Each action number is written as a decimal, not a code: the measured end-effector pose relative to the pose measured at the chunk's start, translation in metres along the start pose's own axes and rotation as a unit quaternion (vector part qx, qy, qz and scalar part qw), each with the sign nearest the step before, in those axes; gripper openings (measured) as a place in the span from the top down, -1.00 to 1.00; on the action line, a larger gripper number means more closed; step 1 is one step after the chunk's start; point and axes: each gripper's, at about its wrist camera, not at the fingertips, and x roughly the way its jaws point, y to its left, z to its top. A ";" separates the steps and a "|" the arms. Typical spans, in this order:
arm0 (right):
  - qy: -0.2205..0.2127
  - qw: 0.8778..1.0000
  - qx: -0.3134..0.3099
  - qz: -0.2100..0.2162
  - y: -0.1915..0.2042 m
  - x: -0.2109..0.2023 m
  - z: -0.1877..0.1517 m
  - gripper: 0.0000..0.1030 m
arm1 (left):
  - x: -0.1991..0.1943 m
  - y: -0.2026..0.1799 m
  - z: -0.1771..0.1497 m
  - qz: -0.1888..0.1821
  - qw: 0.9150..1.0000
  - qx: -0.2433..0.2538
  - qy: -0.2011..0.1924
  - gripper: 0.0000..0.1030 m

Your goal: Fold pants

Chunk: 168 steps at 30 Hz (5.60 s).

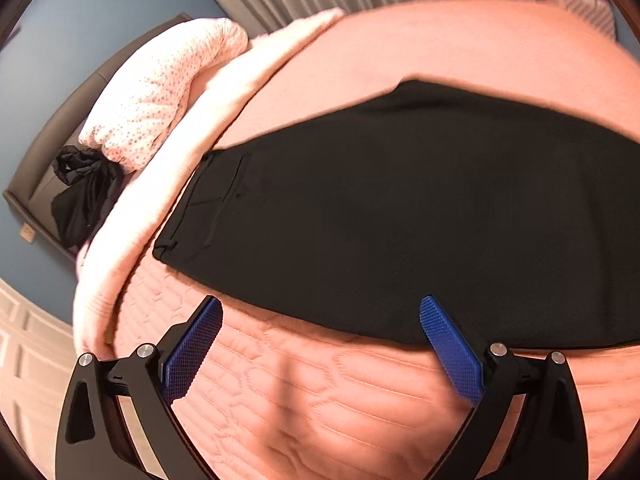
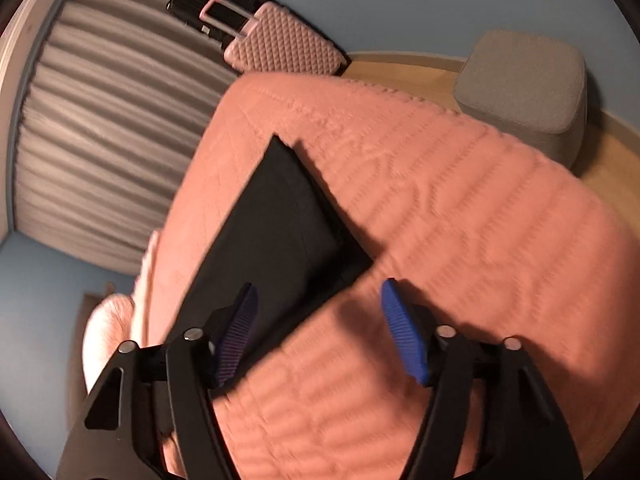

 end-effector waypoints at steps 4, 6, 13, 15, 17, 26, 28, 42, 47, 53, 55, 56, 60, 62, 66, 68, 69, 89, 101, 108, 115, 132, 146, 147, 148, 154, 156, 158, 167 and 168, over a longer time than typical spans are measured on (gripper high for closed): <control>0.002 0.999 -0.033 -0.022 0.017 0.025 0.010 0.27 | -0.033 -0.013 0.002 -0.027 0.999 0.019 -0.039 -0.90; 0.009 1.000 -0.007 -0.016 0.014 0.033 0.009 0.71 | -0.040 -0.020 0.002 -0.042 0.998 0.026 -0.038 -0.90; -0.016 0.984 -0.175 -0.006 0.150 0.012 -0.006 0.76 | -0.039 -0.015 -0.002 -0.059 0.998 0.027 -0.023 -0.90; 0.007 0.972 -0.235 0.012 0.205 0.023 -0.024 0.75 | -0.035 -0.002 -0.005 -0.060 0.998 0.015 -0.019 -0.90; 0.045 0.952 -0.302 0.036 0.269 0.048 -0.061 0.76 | -0.031 0.013 -0.008 -0.063 0.998 0.000 -0.017 -0.90; 0.243 0.870 -0.422 0.073 0.388 0.215 -0.293 0.76 | 0.001 0.121 -0.037 -0.039 0.998 -0.056 -0.006 -0.90; 0.291 0.854 -0.428 0.051 0.380 0.250 -0.340 0.76 | 0.014 0.138 -0.043 -0.043 0.997 -0.059 -0.001 -0.90; 0.227 0.817 -0.530 -0.020 0.426 0.249 -0.384 -0.26 | 0.125 0.228 -0.039 -0.215 0.937 -0.272 0.054 -0.90; 0.199 0.825 -0.528 0.030 0.429 0.185 -0.374 -0.45 | 0.166 0.265 -0.035 -0.220 0.905 -0.361 0.053 -0.90; 0.178 0.844 -0.506 0.023 0.419 0.134 -0.350 -0.47 | 0.190 0.268 -0.007 -0.173 0.905 -0.387 0.036 -0.88; 0.168 0.851 -0.498 0.003 0.400 0.118 -0.332 -0.52 | 0.195 0.260 0.006 -0.156 0.917 -0.366 0.029 -0.60; 0.164 0.855 -0.492 -0.005 0.394 0.110 -0.326 -0.57 | 0.195 0.256 0.012 -0.149 0.924 -0.352 0.029 -0.41; 0.140 0.874 -0.464 -0.035 0.367 0.088 -0.296 -0.57 | 0.170 0.265 0.034 -0.133 0.929 -0.344 -0.002 0.57; 0.131 0.884 -0.447 -0.043 0.353 0.078 -0.279 -0.57 | 0.133 0.261 0.056 -0.142 0.937 -0.314 -0.054 0.73; 0.112 0.900 -0.418 -0.051 0.326 0.060 -0.247 -0.57 | 0.025 0.198 0.115 -0.195 0.949 -0.197 -0.153 0.81; 0.102 0.912 -0.394 -0.046 0.310 0.050 -0.229 -0.57 | -0.023 0.153 0.132 -0.225 0.946 -0.146 -0.183 0.81; 0.097 0.916 -0.386 -0.045 0.305 0.046 -0.222 -0.57 | -0.046 0.127 0.137 -0.240 0.943 -0.121 -0.195 0.80; 0.140 0.916 -0.375 -0.030 0.279 0.046 -0.214 -0.71 | -0.017 0.258 0.127 0.058 0.980 -0.113 -0.156 0.63; 0.314 0.762 -0.557 0.097 0.439 0.136 -0.426 -0.70 | -0.017 0.194 -0.043 -0.134 0.986 -0.059 -0.085 -0.26; 0.119 0.448 -0.885 0.038 0.476 0.134 -0.533 -0.69 | 0.008 0.148 -0.084 -0.197 0.977 -0.072 -0.027 -0.26; 0.240 0.414 -0.878 0.011 0.566 0.207 -0.553 0.75 | -0.007 0.146 -0.097 -0.163 0.986 -0.012 -0.024 -0.36; 0.389 0.710 -0.581 0.084 0.672 0.350 -0.517 0.00 | 0.124 0.259 -0.005 -0.108 0.967 -0.226 0.040 -0.49; 0.316 0.688 -0.642 0.123 0.703 0.325 -0.556 -0.68 | 0.154 0.285 -0.010 -0.128 0.935 -0.325 0.063 -0.66; 0.298 0.691 -0.649 0.116 0.686 0.315 -0.548 -0.68 | 0.157 0.283 -0.006 -0.127 0.933 -0.331 0.063 -0.66; 0.286 0.698 -0.647 0.112 0.661 0.303 -0.535 -0.68 | 0.161 0.282 -0.001 -0.133 0.928 -0.343 0.058 -0.66; 0.301 0.778 -0.543 0.101 0.556 0.264 -0.455 -0.68 | 0.155 0.292 -0.011 -0.272 0.842 -0.466 0.023 -0.67; 0.297 0.780 -0.543 0.092 0.544 0.262 -0.448 -0.68 | 0.163 0.289 -0.016 -0.303 0.820 -0.484 0.031 -0.67; 0.299 0.772 -0.554 0.089 0.541 0.270 -0.457 -0.68 | 0.161 0.278 -0.011 -0.329 0.806 -0.491 0.034 -0.62; 0.385 0.768 -0.488 0.154 0.608 0.371 -0.525 0.29 | 0.175 0.261 0.012 -0.242 0.833 -0.491 0.075 -0.67; 0.397 0.754 -0.506 0.131 0.614 0.393 -0.541 0.32 | 0.172 0.261 0.013 -0.235 0.830 -0.501 0.073 -0.67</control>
